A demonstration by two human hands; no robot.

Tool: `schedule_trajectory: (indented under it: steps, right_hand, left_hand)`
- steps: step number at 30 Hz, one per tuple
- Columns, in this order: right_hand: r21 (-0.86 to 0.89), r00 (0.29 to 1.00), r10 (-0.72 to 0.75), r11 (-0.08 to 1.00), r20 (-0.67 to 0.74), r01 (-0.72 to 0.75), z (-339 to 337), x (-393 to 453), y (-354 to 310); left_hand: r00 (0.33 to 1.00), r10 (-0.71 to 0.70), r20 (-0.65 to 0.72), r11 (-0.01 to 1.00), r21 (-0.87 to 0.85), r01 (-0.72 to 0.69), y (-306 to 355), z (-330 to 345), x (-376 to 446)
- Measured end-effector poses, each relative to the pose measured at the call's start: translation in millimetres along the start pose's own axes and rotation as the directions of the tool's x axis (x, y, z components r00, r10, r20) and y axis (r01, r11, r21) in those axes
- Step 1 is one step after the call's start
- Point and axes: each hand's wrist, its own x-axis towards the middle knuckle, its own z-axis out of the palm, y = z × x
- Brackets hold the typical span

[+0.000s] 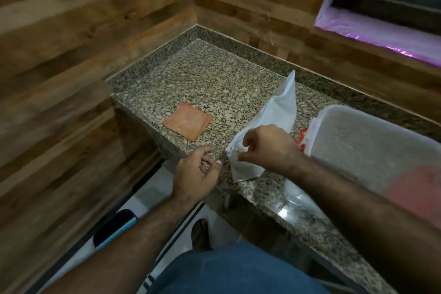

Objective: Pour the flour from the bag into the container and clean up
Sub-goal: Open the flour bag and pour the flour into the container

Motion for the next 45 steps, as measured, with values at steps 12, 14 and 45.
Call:
schedule_trajectory:
  steps: [12,14,45]
  right_hand:
    - [0.152,0.986,-0.141,0.976,-0.089,0.153,13.3,-0.2,-0.2]
    - [0.171,0.988,-0.153,0.973,-0.036,0.157,8.5,2.0,0.6]
    - [0.323,0.722,0.629,0.774,-0.288,-0.545,-98.3,151.1,139.2]
  left_hand:
    - [0.979,0.195,-0.066,0.976,0.114,-0.187,16.4,20.3,19.8]
    - [0.982,0.181,-0.053,0.977,0.123,-0.174,14.3,22.1,22.6]
    - [0.855,0.517,0.045,0.852,0.062,-0.519,-5.1,32.2,63.7]
